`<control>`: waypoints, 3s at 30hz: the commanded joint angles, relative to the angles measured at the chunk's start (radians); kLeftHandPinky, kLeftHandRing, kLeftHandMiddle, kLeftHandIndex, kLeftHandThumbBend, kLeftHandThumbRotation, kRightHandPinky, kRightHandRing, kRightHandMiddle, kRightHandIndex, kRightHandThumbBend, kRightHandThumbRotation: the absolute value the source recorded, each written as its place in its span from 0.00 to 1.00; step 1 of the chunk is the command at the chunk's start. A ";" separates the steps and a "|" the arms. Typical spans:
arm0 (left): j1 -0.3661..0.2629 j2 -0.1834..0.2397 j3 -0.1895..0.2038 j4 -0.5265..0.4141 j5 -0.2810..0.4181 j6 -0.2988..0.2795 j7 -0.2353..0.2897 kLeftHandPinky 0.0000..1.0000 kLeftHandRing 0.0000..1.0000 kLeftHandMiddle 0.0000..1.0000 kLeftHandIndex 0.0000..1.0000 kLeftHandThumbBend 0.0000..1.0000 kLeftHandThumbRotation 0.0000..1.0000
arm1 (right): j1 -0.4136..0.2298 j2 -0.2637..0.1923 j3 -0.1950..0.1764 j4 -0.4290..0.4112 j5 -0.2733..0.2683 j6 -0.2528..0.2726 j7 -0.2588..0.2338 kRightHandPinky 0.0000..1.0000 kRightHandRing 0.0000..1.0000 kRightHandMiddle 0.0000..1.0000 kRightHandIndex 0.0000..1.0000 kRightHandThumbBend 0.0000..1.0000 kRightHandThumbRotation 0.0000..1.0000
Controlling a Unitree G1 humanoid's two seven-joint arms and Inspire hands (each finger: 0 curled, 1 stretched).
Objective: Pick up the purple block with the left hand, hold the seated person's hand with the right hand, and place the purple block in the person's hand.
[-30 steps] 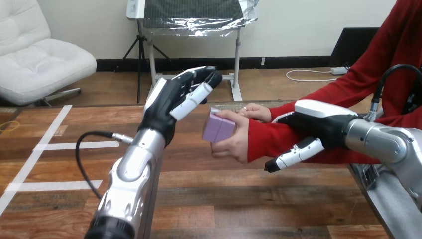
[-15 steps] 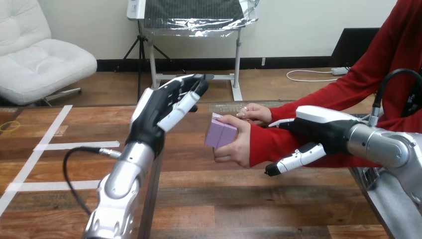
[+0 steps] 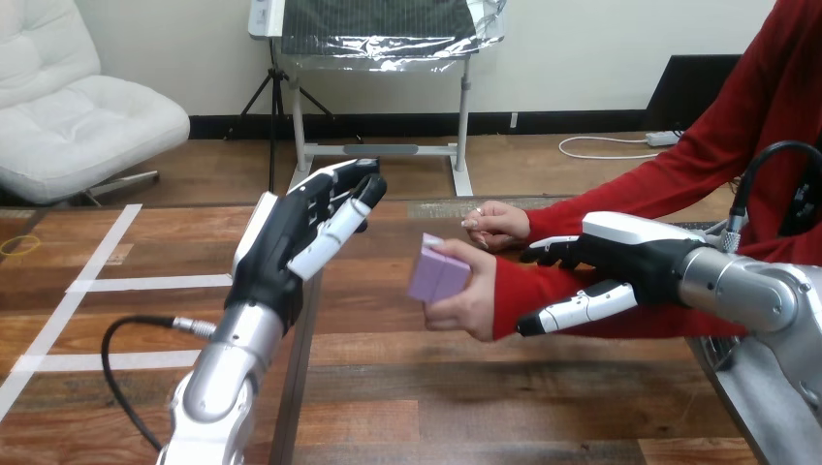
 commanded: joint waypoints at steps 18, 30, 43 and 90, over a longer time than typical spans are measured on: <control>0.158 0.001 0.016 -0.236 -0.062 -0.096 -0.013 0.61 0.73 0.76 0.69 0.44 0.55 | 0.114 0.102 -0.186 -0.092 0.137 -0.051 -0.357 0.70 0.85 0.90 0.92 0.97 1.00; 0.236 0.008 0.021 -0.294 -0.080 -0.111 -0.011 0.57 0.71 0.73 0.66 0.43 0.52 | 0.242 0.203 -0.263 -0.226 0.272 -0.120 -0.440 0.75 0.88 0.92 0.93 0.90 1.00; 0.251 0.027 0.028 -0.324 -0.072 -0.085 -0.008 0.59 0.69 0.70 0.66 0.35 0.48 | 0.398 0.351 -0.305 -0.358 0.470 -0.270 -0.440 0.79 0.87 0.88 0.90 0.83 1.00; 0.204 -0.025 0.029 -0.318 -0.078 -0.295 0.029 0.36 0.58 0.64 0.64 0.49 0.65 | 0.627 0.523 -0.289 -0.493 0.712 -0.279 -0.245 0.86 0.88 0.88 0.88 0.85 1.00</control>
